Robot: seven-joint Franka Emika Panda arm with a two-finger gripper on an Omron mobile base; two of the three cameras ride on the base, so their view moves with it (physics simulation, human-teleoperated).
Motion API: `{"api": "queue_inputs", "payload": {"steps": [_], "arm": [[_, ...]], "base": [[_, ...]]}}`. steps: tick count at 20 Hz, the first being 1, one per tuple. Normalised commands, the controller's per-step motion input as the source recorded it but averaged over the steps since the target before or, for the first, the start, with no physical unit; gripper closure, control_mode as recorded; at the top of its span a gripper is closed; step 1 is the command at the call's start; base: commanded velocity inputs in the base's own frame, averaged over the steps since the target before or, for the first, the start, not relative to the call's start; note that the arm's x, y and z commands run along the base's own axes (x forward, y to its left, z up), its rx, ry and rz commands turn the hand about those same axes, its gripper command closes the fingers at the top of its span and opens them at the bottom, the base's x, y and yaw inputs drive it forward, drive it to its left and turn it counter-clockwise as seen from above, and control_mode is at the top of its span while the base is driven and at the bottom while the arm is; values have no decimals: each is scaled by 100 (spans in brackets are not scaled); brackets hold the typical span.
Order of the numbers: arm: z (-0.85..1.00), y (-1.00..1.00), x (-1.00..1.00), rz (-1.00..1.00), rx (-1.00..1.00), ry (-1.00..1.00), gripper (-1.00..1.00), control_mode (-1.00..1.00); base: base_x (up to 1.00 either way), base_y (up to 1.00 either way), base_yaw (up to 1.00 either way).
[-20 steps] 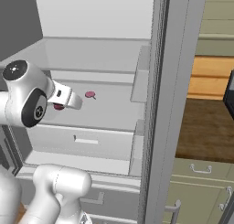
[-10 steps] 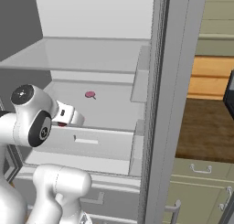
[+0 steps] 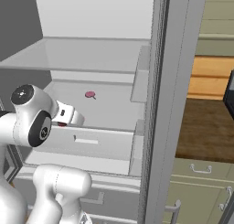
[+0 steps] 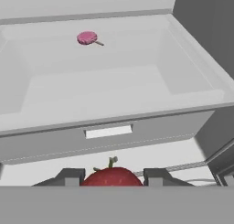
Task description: Take the strawberry from the fridge and place it on top of the pancake, located on the dining counter.
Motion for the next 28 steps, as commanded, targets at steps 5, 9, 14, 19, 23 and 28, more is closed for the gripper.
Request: {"api": "queue_inputs", "payload": {"steps": [5, 9, 14, 19, 23, 28], "arm": [[-1, 0, -2, 1, 0, 0, 100, 100], [0, 0, 0, 0, 0, 0, 100, 100], [0, 0, 0, 0, 0, 0, 100, 100], [0, 0, 0, 0, 0, 0, 100, 100], [0, 0, 0, 0, 0, 0, 100, 100], [0, 0, 0, 0, 0, 0, 100, 100]], "base": [[-27, 0, 11], [-76, -1, 30], [-65, 6, 54], [-47, 0, 71], [-80, 0, 77], [-95, -7, 80]]}}
